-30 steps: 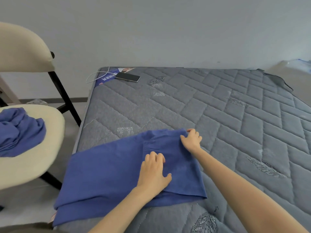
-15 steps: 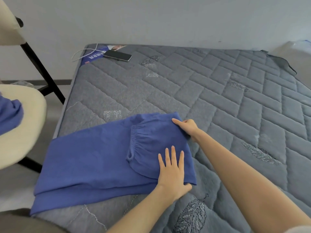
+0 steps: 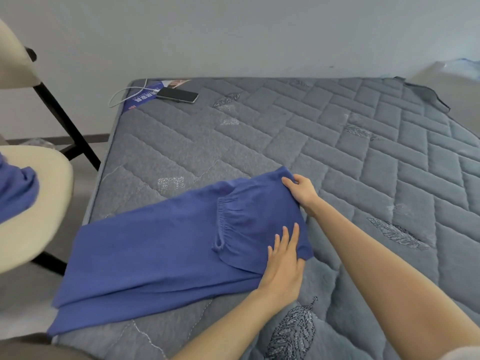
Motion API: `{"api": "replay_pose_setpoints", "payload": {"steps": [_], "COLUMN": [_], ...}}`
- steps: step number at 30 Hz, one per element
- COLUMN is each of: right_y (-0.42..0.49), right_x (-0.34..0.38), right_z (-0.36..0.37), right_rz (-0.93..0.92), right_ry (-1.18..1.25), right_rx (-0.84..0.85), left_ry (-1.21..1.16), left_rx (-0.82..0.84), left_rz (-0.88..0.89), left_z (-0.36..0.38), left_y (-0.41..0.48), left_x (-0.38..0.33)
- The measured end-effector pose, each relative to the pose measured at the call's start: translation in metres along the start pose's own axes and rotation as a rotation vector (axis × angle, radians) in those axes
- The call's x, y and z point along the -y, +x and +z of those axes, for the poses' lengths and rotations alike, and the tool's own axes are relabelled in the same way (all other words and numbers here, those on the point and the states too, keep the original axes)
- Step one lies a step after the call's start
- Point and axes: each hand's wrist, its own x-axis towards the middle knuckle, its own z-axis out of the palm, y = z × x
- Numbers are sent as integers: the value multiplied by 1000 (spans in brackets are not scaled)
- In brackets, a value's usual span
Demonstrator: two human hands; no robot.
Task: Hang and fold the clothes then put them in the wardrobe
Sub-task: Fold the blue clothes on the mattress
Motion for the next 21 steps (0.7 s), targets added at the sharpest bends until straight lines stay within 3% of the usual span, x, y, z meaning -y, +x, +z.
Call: {"api": "replay_pose_setpoints", "payload": {"steps": [5, 11, 15, 21], "right_y": [-9, -22, -29, -49], "right_x": [3, 34, 66, 106], "right_z": [-27, -12, 23, 94], "right_rz": [64, 67, 12, -92], "right_ry": [274, 475, 413, 99], "right_rx": [-91, -44, 11, 148], "left_ry": [-463, -581, -647, -757], "left_rx": [-102, -226, -271, -387], "left_rz": [9, -63, -125, -299], "left_z": [8, -15, -41, -62], "left_y": [-4, -21, -38, -87], "left_x": [-31, -16, 9, 62]}}
